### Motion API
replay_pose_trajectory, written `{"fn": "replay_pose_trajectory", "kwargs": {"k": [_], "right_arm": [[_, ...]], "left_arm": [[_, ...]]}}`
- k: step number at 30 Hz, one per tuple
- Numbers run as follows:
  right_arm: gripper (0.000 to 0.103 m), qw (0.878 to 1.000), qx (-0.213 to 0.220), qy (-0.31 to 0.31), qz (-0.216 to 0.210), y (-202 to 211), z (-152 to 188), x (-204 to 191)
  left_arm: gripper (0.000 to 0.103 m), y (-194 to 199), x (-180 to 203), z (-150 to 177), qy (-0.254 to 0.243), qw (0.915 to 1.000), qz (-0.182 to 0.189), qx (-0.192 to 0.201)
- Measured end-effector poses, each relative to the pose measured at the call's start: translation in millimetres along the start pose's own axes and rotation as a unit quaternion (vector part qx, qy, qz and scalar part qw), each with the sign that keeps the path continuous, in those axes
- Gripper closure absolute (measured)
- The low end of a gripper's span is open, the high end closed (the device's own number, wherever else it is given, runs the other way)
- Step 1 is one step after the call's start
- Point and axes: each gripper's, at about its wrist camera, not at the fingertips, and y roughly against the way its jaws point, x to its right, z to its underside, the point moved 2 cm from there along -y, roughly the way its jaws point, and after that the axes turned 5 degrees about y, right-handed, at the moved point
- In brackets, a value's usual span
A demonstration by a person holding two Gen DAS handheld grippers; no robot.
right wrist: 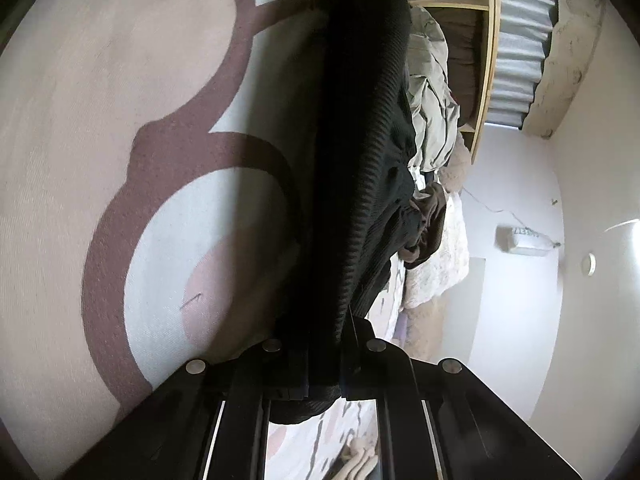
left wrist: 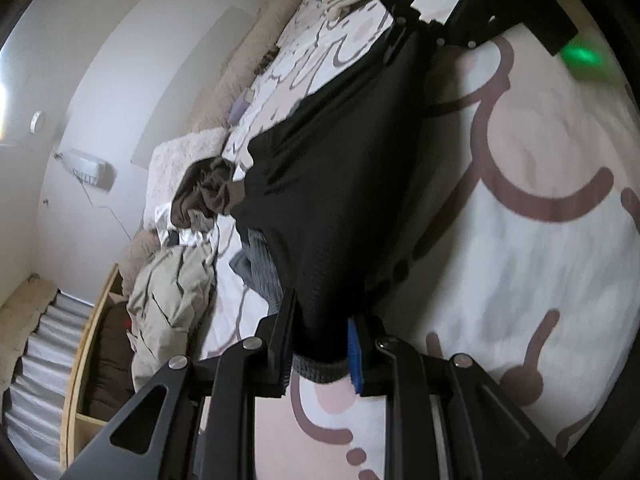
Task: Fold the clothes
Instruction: 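Grip the sweatshirt's other end with the right tool while the left tool lifts its end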
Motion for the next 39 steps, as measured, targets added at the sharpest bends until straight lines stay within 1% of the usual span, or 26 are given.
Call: {"fn": "replay_pose_trajectory", "kwargs": {"k": [5, 8, 11, 14, 15, 16, 18, 19, 22, 25, 27, 29, 30, 31, 33, 34, 36, 38, 39], "right_arm": [[0.092, 1.0, 0.0, 0.002, -0.004, -2, -5, 2], [0.092, 1.0, 0.003, -0.001, -0.008, -2, -7, 3], [0.092, 1.0, 0.008, -0.01, -0.019, -2, -8, 5], [0.092, 0.998, 0.013, -0.039, -0.043, -4, -7, 11], [0.092, 0.998, 0.016, -0.047, -0.049, -4, -7, 13], [0.092, 0.997, 0.017, -0.053, -0.053, -4, -6, 13], [0.092, 0.996, 0.021, -0.065, -0.061, -4, -5, 14], [0.092, 0.995, 0.022, -0.069, -0.063, -4, -6, 15], [0.092, 0.994, 0.026, -0.084, -0.071, -2, -4, 14], [0.092, 0.991, 0.032, -0.1, -0.081, 1, 0, 11], [0.092, 0.989, 0.037, -0.112, -0.089, 1, 2, 12], [0.092, 0.986, 0.042, -0.126, -0.098, 0, 4, 15], [0.092, 0.985, 0.044, -0.132, -0.103, -1, 5, 16], [0.092, 0.984, 0.047, -0.137, -0.106, -1, 6, 17], [0.092, 0.981, 0.051, -0.148, -0.113, -2, 7, 19], [0.092, 0.98, 0.053, -0.152, -0.115, -2, 7, 19], [0.092, 0.979, 0.055, -0.159, -0.117, -1, 9, 18], [0.092, 0.978, 0.054, -0.162, -0.117, 0, 9, 17], [0.092, 0.978, 0.054, -0.163, -0.116, 1, 8, 16]], "left_arm": [[0.081, 0, 1, 1, -0.001, 1.0, 0.0, -0.008], [0.08, 2, 4, 8, -0.025, 0.9995, -0.017, -0.014], [0.078, 6, 10, 25, -0.074, 0.9956, -0.049, -0.03], [0.076, 13, 20, 46, -0.153, 0.9834, -0.087, -0.045], [0.063, 18, 25, 47, -0.173, 0.9797, -0.094, -0.041], [0.044, 25, 30, 43, -0.181, 0.9785, -0.094, -0.026], [0.032, 39, 40, 34, -0.199, 0.9753, -0.096, 0.003], [0.031, 44, 44, 29, -0.207, 0.9733, -0.097, 0.016], [0.03, 39, 58, 8, -0.23, 0.9668, -0.101, 0.044], [0.03, 22, 68, -6, -0.254, 0.9606, -0.1, 0.054], [0.03, 10, 71, -10, -0.267, 0.9572, -0.097, 0.054], [0.029, 0, 68, -14, -0.269, 0.9582, -0.084, 0.051], [0.024, -4, 65, -16, -0.267, 0.9593, -0.079, 0.049], [0.016, -7, 62, -19, -0.263, 0.9607, -0.075, 0.049], [0.008, -11, 56, -23, -0.257, 0.9624, -0.072, 0.048], [0.006, -13, 55, -24, -0.256, 0.963, -0.071, 0.048], [0.006, -14, 52, -26, -0.25, 0.9644, -0.072, 0.047], [0.009, -14, 49, -26, -0.237, 0.9675, -0.077, 0.044], [0.025, -16, 47, -26, -0.231, 0.9686, -0.083, 0.04]]}}
